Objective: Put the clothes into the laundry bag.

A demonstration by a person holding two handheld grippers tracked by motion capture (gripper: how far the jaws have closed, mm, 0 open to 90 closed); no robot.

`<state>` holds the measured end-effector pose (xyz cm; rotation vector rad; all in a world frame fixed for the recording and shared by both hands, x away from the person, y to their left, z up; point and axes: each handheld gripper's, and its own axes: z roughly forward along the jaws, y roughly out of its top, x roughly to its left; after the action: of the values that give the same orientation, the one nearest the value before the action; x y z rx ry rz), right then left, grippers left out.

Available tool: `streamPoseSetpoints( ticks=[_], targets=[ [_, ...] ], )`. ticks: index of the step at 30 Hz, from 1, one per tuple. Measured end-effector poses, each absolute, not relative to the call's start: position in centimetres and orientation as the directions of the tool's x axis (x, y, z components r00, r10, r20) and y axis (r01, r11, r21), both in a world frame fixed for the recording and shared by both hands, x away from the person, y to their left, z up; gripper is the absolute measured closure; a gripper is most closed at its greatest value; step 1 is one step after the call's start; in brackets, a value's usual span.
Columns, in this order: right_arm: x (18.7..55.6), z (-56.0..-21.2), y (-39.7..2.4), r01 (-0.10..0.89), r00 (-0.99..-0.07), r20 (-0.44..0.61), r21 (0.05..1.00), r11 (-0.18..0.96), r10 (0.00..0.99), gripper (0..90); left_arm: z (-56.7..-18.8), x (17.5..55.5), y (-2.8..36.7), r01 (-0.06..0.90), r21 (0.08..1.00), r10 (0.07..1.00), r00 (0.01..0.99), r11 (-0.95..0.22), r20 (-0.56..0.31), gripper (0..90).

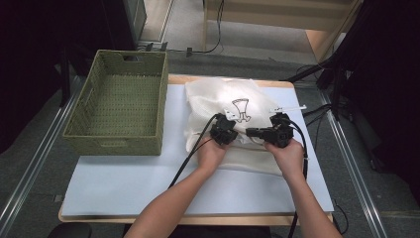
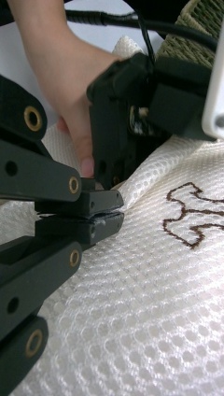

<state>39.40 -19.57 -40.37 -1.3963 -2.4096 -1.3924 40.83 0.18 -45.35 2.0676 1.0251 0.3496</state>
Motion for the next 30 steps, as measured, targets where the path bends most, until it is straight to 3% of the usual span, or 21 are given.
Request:
streamPoseSetpoints(
  ticks=[9,18,24,28,30],
  targets=[
    [39.4,-40.3,-19.6,0.708,-0.593,0.420,0.678,0.198,0.687,89.8,-44.6,38.4,2.6,0.571,0.738,0.744,0.653,-0.359,-0.143,90.0],
    [39.3,-40.3,-19.3,0.706,-0.597,0.416,0.678,0.203,0.686,89.7,-46.5,39.0,3.2,0.633,0.655,0.781,0.617,-0.414,-0.102,90.0],
    [39.3,-40.3,-19.3,0.707,-0.598,0.419,0.677,0.204,0.683,89.7,-46.9,40.3,2.6,0.626,0.674,0.816,0.575,-0.392,-0.060,90.0],
    [39.3,-40.4,-19.2,0.707,-0.601,0.419,0.677,0.207,0.680,89.7,-46.7,41.6,2.2,0.639,0.708,0.853,0.512,-0.302,-0.098,90.0],
    [39.2,-40.4,-19.2,0.704,-0.603,0.420,0.680,0.206,0.678,89.6,-46.8,42.0,2.1,0.652,0.724,0.864,0.478,-0.227,-0.159,90.0]
  ],
)
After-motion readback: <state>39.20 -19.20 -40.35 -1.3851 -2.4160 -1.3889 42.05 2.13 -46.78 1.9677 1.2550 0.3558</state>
